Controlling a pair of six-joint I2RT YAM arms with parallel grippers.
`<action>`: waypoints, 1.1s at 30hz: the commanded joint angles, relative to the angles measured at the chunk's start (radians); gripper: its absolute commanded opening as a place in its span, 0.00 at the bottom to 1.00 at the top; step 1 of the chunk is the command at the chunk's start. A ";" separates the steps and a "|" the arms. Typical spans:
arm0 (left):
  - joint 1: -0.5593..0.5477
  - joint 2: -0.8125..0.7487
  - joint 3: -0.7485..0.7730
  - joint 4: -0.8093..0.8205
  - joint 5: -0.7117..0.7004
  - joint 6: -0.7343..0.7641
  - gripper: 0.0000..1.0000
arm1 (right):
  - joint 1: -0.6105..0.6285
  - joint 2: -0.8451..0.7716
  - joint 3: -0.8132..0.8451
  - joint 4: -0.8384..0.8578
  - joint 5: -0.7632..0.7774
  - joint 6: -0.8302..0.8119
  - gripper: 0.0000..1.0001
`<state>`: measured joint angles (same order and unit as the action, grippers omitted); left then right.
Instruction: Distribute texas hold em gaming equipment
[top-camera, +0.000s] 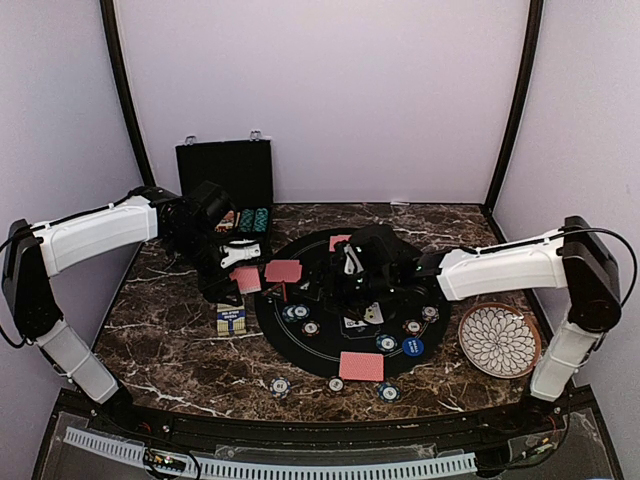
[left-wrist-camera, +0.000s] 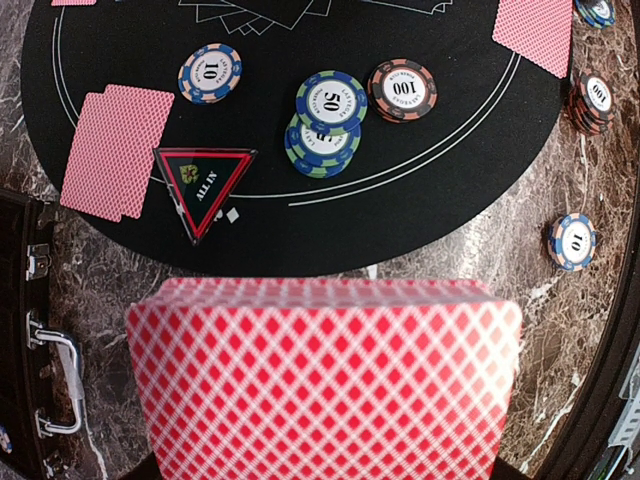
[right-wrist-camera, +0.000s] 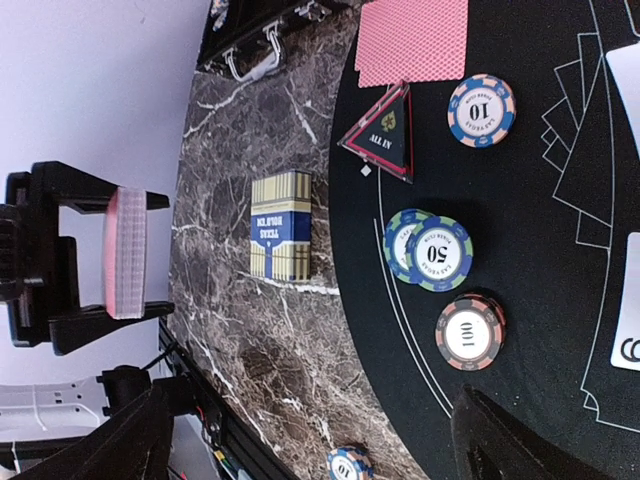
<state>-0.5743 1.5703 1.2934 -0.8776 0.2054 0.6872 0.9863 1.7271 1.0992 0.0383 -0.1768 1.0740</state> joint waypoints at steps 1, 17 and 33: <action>-0.001 -0.032 0.018 -0.002 0.024 -0.004 0.00 | 0.015 -0.072 -0.099 0.199 0.049 0.087 0.99; 0.000 -0.043 0.019 -0.003 0.042 -0.013 0.00 | -0.046 0.121 0.057 0.250 -0.216 0.052 0.86; -0.002 -0.031 0.037 -0.003 0.046 -0.023 0.00 | -0.057 0.242 0.136 0.415 -0.357 0.095 0.74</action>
<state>-0.5743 1.5703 1.3048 -0.8768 0.2283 0.6712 0.9348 1.9617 1.2293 0.3470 -0.4938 1.1461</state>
